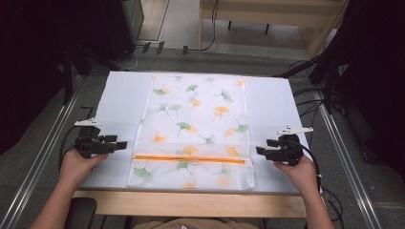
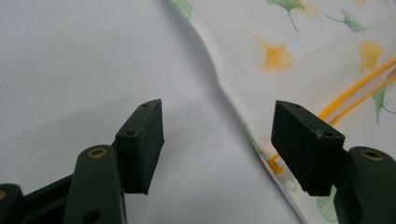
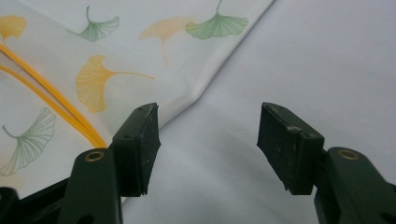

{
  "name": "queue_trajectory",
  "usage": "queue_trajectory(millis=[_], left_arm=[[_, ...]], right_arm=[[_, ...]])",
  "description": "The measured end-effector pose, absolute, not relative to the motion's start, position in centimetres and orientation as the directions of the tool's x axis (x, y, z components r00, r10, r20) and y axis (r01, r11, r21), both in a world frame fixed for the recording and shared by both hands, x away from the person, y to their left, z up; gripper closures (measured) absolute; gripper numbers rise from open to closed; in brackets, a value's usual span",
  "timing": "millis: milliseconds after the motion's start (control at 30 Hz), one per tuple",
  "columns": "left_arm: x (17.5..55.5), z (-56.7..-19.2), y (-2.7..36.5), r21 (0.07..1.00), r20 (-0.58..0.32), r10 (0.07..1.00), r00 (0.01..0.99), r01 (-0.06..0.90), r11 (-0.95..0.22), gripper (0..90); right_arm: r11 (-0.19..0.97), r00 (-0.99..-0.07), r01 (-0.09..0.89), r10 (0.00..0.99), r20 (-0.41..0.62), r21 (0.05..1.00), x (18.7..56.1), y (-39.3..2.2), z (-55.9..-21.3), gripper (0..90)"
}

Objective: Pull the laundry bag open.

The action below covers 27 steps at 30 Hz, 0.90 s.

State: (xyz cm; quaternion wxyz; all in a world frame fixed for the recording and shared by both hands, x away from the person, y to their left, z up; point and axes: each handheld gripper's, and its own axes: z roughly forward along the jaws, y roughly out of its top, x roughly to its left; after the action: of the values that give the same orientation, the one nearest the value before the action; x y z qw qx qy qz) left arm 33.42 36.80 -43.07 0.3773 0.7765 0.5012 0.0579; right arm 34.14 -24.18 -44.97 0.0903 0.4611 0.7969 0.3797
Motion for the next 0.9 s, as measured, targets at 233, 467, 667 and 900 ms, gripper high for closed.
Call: queue_trajectory(millis=[233,467,667,900], left_arm=[[33.9,-43.2,37.1,0.652,-0.266,0.846,0.461,0.733,-0.194,33.6],[34.1,-43.2,37.2,0.662,-0.244,0.863,0.442,0.727,-0.185,33.2],[34.1,-43.3,37.1,0.653,-0.24,0.865,0.44,0.732,-0.192,33.0],[34.2,-43.4,37.2,0.651,-0.237,0.874,0.424,0.737,-0.181,31.5]], right_arm=[[0.266,-0.508,0.662,0.847,0.158,0.701,34.1,-25.7,-45.2,39.3],[0.236,-0.471,0.677,0.867,0.164,0.697,34.2,-26.5,-45.4,39.3],[0.241,-0.478,0.674,0.863,0.164,0.698,34.3,-26.4,-45.5,39.3],[0.239,-0.476,0.676,0.863,0.166,0.697,34.3,-26.3,-45.5,39.3]])
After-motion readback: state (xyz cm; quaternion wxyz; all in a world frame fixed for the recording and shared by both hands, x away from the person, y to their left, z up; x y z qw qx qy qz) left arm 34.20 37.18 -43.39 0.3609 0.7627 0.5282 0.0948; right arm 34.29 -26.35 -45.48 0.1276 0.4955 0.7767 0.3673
